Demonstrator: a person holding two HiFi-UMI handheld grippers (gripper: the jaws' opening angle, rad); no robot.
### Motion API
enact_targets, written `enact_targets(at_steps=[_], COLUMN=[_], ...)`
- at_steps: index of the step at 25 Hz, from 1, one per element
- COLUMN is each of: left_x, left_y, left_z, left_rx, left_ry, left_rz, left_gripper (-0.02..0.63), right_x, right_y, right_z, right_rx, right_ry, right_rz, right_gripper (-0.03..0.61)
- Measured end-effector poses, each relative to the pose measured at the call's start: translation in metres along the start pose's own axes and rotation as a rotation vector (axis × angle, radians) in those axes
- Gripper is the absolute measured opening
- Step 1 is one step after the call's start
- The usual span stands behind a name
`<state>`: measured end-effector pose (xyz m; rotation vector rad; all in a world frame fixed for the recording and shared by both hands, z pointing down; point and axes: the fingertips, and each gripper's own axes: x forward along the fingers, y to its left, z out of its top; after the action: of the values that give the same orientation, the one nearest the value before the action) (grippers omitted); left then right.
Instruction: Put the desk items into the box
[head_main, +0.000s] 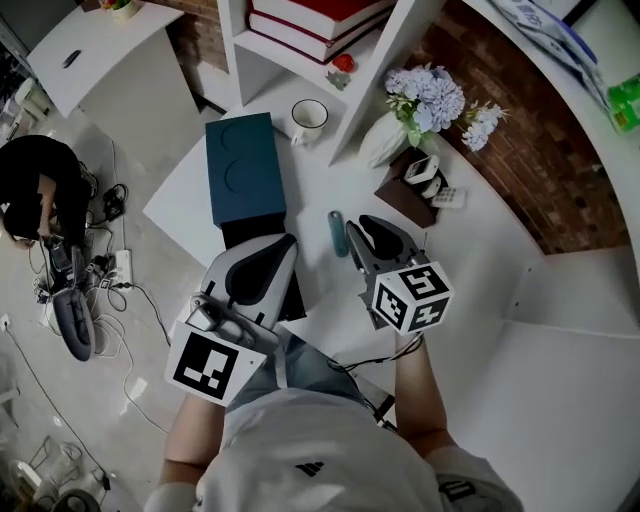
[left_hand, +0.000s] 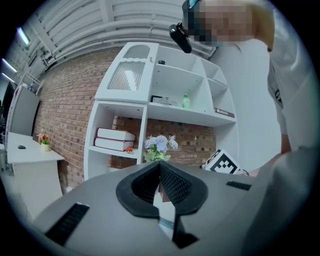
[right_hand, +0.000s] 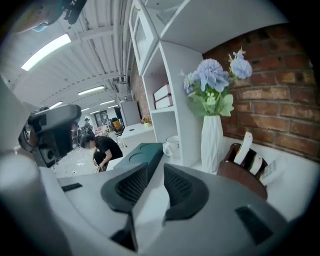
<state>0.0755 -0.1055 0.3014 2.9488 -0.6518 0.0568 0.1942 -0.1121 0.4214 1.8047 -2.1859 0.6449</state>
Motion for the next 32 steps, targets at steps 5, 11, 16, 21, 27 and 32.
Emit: enact_targets(at_steps=[5, 11, 16, 21, 27, 32], left_x=[-0.007, -0.017, -0.021, -0.025, -0.029, -0.032], left_y=[0.007, 0.021, 0.028, 0.033, 0.037, 0.035], left_z=[-0.006, -0.012, -0.016, -0.023, -0.022, -0.02], left_rx=[0.016, 0.005, -0.001, -0.014, -0.018, -0.01], left_ry=[0.026, 0.039, 0.046, 0.059, 0.05, 0.048], left_rz=[0.055, 0.115, 0.137, 0.154, 0.17, 0.167], left_gripper=[0.012, 0.012, 0.012, 0.012, 0.012, 0.012], right_x=[0.033, 0.055, 0.07, 0.078, 0.08, 0.077], right_y=[-0.016, -0.023, -0.036, -0.036, -0.035, -0.032], right_z=[-0.045, -0.086, -0.118, -0.14, -0.142, -0.138], right_rx=[0.033, 0.045, 0.044, 0.035, 0.022, 0.017], right_ry=[0.127, 0.236, 0.343, 0.409, 0.408, 0.405], right_rz=[0.014, 0.002, -0.035, -0.049, -0.059, -0.057], right_gripper=[0.118, 0.128, 0.144, 0.147, 0.146, 0.138])
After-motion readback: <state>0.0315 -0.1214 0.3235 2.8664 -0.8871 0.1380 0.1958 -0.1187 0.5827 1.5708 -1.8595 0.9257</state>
